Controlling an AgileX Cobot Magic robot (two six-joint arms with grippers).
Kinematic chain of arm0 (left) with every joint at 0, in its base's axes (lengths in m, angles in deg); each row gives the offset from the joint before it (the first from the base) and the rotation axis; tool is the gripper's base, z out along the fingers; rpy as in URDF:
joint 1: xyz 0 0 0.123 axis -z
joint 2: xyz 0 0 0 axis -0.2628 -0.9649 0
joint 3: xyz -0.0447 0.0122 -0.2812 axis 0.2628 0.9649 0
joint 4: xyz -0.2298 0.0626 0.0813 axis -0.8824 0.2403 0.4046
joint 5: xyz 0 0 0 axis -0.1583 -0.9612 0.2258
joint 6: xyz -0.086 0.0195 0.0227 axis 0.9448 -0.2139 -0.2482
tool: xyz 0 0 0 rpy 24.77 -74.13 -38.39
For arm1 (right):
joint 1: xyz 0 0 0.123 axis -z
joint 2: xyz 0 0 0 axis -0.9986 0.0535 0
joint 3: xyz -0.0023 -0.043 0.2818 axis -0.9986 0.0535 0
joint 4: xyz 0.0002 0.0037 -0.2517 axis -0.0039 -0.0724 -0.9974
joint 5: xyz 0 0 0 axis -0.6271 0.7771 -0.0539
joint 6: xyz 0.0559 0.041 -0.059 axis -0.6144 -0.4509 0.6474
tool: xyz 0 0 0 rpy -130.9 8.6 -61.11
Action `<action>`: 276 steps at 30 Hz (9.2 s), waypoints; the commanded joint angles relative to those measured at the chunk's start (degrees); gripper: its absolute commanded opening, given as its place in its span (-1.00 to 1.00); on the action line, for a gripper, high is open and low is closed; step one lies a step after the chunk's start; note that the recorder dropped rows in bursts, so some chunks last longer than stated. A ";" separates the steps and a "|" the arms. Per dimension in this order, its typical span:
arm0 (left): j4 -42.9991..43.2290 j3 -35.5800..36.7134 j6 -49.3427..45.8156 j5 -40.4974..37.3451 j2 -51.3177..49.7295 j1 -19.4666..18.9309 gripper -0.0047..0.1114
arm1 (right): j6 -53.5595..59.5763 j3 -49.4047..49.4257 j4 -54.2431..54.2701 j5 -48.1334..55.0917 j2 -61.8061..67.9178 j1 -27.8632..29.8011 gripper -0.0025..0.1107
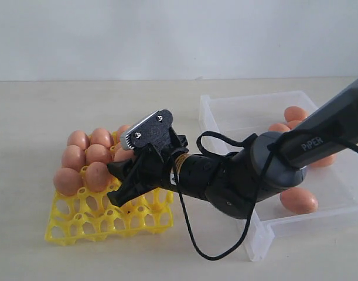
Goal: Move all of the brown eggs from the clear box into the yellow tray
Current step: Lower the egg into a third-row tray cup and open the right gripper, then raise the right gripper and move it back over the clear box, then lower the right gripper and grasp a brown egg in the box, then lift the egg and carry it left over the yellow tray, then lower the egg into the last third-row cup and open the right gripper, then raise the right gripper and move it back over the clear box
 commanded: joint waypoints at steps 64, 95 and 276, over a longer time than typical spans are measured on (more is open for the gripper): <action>-0.51 0.20 0.51 0.09 0.14 0.10 -0.85 | 24.15 -11.40 3.68 83.92 -17.49 32.23 -0.02; -0.51 0.20 0.51 0.20 0.14 0.10 -0.85 | 24.12 -12.06 0.61 78.20 -6.93 32.23 0.03; -0.51 0.20 0.51 0.11 0.14 0.10 -0.85 | -8.80 2.79 -13.48 66.81 -32.48 7.08 -0.96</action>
